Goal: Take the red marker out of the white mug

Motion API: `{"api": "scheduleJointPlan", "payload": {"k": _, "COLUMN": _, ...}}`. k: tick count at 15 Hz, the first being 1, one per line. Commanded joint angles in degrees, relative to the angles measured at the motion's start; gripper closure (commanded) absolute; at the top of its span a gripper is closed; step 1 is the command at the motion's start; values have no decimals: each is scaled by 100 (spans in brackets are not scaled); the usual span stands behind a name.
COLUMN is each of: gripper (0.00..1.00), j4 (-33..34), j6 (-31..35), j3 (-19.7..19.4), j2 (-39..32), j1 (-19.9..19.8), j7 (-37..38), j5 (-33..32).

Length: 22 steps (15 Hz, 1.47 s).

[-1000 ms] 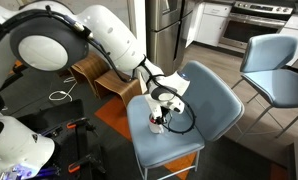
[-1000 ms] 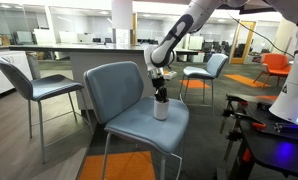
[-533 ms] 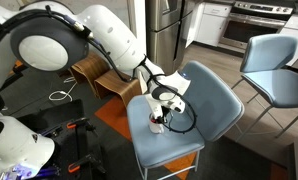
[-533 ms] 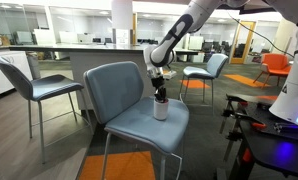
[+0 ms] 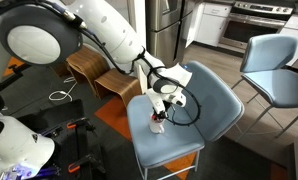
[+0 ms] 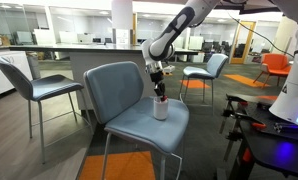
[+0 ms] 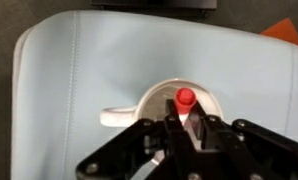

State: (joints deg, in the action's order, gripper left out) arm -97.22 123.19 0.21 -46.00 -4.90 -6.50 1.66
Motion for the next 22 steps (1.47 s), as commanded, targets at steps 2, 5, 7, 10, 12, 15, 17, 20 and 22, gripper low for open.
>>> {"api": "scheduleJointPlan", "payload": {"k": 2, "gripper": 95, "j4": -131, "j6": -351, "j3": -20, "j2": 399, "j1": 38, "j7": -218, "j5": -220}}
{"api": "scheduleJointPlan", "payload": {"k": 5, "gripper": 95, "j4": -244, "j6": -506, "j3": -31, "j2": 722, "j1": 52, "j7": -212, "j5": -279}}
{"api": "scheduleJointPlan", "payload": {"k": 7, "gripper": 95, "j4": -342, "j6": -602, "j3": -50, "j2": 972, "j1": 88, "j7": -142, "j5": -323}}
{"api": "scheduleJointPlan", "payload": {"k": 10, "gripper": 95, "j4": -548, "j6": -651, "j3": -92, "j2": 1366, "j1": 208, "j7": -35, "j5": -551}}
{"api": "scheduleJointPlan", "payload": {"k": 12, "gripper": 95, "j4": -727, "j6": -481, "j3": -33, "j2": 1585, "j1": 235, "j7": -61, "j5": -536}}
{"api": "scheduleJointPlan", "payload": {"k": 15, "gripper": 95, "j4": -1026, "j6": 249, "j3": 41, "j2": 1707, "j1": 314, "j7": 177, "j5": -313}}
{"api": "scheduleJointPlan", "payload": {"k": 17, "gripper": 95, "j4": -1224, "j6": 1076, "j3": 92, "j2": 1631, "j1": 379, "j7": 338, "j5": -207}}
{"api": "scheduleJointPlan", "payload": {"k": 20, "gripper": 95, "j4": -1366, "j6": 2211, "j3": 302, "j2": 1369, "j1": 324, "j7": 124, "j5": 88}}
{"api": "scheduleJointPlan", "payload": {"k": 22, "gripper": 95, "j4": -1346, "j6": 2824, "j3": 556, "j2": 1106, "j1": 178, "j7": -160, "j5": 362}}
